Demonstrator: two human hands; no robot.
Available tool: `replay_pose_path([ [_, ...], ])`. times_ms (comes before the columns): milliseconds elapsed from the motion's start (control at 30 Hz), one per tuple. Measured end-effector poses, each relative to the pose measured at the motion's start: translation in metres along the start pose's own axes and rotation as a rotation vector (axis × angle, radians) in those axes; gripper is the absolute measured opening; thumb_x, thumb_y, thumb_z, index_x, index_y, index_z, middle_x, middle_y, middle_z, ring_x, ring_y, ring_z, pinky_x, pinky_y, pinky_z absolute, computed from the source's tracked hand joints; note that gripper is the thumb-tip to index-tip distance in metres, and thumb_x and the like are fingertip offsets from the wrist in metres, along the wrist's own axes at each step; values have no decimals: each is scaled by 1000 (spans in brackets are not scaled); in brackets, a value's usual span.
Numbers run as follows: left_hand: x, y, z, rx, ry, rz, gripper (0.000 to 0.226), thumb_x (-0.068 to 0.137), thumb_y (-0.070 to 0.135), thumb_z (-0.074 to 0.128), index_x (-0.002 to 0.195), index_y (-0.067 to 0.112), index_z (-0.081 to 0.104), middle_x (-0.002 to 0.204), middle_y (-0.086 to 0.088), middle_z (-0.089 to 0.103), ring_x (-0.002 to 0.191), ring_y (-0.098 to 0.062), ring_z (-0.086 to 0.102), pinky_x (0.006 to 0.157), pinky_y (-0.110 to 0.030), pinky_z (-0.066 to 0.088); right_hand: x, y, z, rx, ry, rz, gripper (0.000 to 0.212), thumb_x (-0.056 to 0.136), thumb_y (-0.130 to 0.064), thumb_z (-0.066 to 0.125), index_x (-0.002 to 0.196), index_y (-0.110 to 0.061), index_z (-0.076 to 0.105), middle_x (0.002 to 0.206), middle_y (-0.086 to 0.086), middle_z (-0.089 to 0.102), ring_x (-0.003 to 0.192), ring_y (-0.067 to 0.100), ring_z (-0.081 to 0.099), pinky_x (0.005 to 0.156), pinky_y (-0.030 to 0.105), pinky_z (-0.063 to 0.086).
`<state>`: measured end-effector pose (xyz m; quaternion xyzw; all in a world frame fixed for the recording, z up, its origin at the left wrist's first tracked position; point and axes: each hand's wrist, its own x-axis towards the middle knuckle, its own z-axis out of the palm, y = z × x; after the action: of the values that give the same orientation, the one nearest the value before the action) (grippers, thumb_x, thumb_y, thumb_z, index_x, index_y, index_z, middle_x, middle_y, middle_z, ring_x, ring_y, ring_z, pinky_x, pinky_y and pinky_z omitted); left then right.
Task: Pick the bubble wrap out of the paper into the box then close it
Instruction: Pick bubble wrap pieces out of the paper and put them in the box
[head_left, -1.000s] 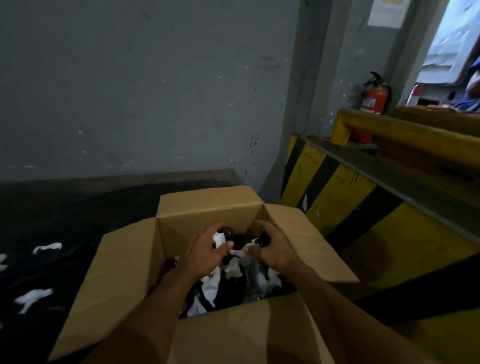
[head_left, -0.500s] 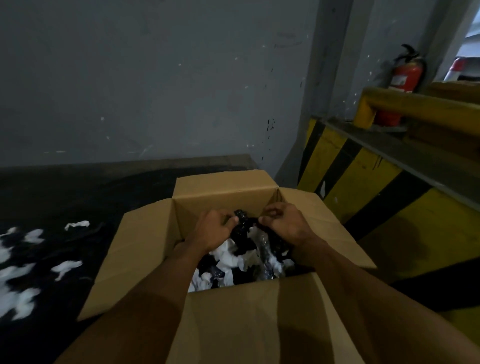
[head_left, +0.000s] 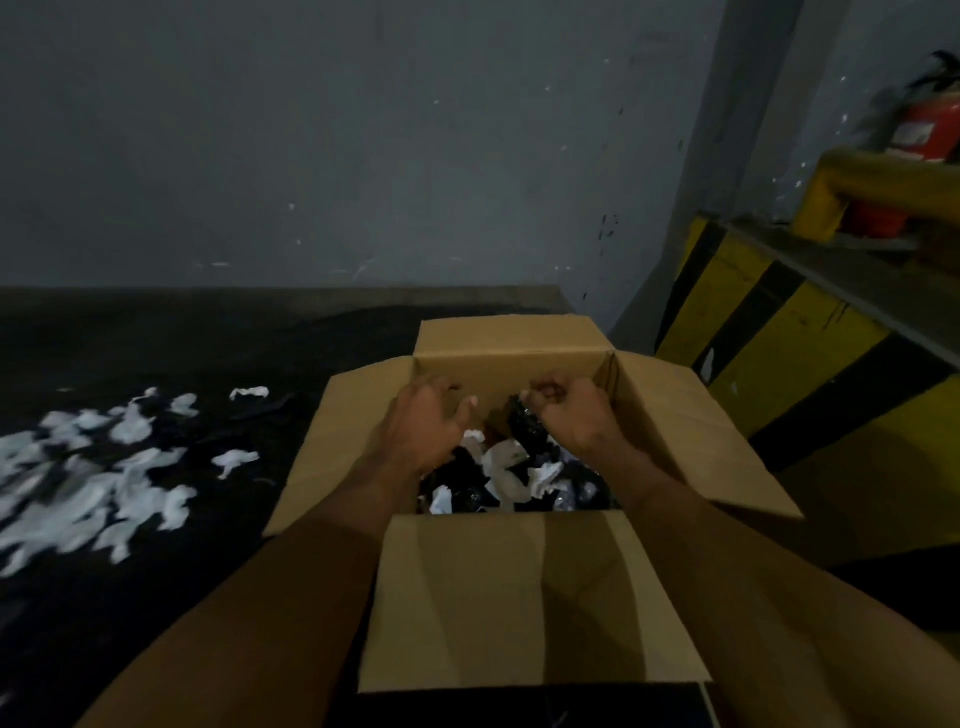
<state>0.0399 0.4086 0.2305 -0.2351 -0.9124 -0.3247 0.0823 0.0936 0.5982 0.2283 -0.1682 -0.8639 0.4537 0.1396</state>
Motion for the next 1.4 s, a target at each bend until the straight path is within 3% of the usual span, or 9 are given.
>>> replay_pose_path([
  [67, -8, -8, -17, 17, 38, 1, 36, 91, 40, 56, 120, 18, 61, 121, -4, 61, 107, -20, 57, 92, -35, 47, -7, -19, 15, 23, -22, -12, 35, 84, -44, 65, 109, -19, 65, 101, 3, 67, 97, 24, 62, 90, 37, 50],
  [167, -23, -30, -47, 32, 101, 2, 36, 90, 36, 58, 120, 15, 62, 122, -7, 62, 112, -23, 57, 96, -35, 45, -13, -45, 46, 63, -43, -59, 51, 69, -62, 60, 105, -26, 64, 101, 3, 67, 98, 26, 64, 90, 42, 53],
  [333, -56, -84, -111, 78, 175, -47, 39, 91, 38, 57, 121, 13, 61, 121, -9, 61, 111, -24, 56, 95, -33, 43, -34, -102, 111, 76, -100, -144, 19, 87, -37, 66, 102, -26, 63, 110, 4, 65, 98, 19, 61, 89, 35, 51],
  [400, -74, -111, -140, 94, 210, -63, 39, 91, 38, 58, 121, 12, 61, 119, -10, 61, 110, -24, 57, 94, -32, 43, -46, -128, 144, 67, -125, -182, 24, 89, -34, 66, 109, -21, 63, 115, 5, 63, 99, 18, 59, 85, 32, 50],
  [600, -152, -224, -228, 123, 319, -177, 30, 89, 36, 61, 109, 14, 67, 108, -7, 67, 102, -22, 61, 90, -30, 45, -105, -203, 262, -10, -198, -283, 32, 87, -38, 66, 114, -20, 67, 111, 0, 69, 103, 17, 62, 92, 29, 47],
  [767, -218, -309, -274, 147, 257, -285, 39, 92, 40, 56, 122, 16, 61, 122, -4, 62, 111, -18, 57, 95, -31, 45, -159, -229, 359, -49, -335, -316, 32, 84, -37, 68, 112, -20, 67, 114, 3, 68, 104, 17, 63, 92, 26, 47],
  [867, -238, -340, -278, 134, 214, -316, 36, 92, 35, 58, 122, 15, 59, 119, -5, 61, 97, -13, 60, 86, -26, 47, -176, -229, 398, -85, -402, -315, 35, 84, -38, 68, 115, -22, 65, 118, 4, 64, 106, 19, 61, 94, 31, 48],
  [1100, -229, -399, -249, 53, 132, -361, 29, 93, 30, 57, 121, 23, 57, 115, -3, 58, 92, -8, 58, 84, -29, 53, -156, -206, 449, -208, -454, -273, 38, 85, -34, 69, 121, -23, 61, 123, 3, 58, 111, 18, 56, 95, 29, 45],
  [1400, -159, -466, -221, 120, 109, -430, 44, 92, 30, 59, 135, 25, 47, 138, -3, 46, 110, -15, 55, 95, -37, 50, -71, -183, 519, -287, -505, -318, 62, 83, -41, 69, 138, -30, 43, 146, -1, 37, 134, 23, 35, 108, 42, 38],
])
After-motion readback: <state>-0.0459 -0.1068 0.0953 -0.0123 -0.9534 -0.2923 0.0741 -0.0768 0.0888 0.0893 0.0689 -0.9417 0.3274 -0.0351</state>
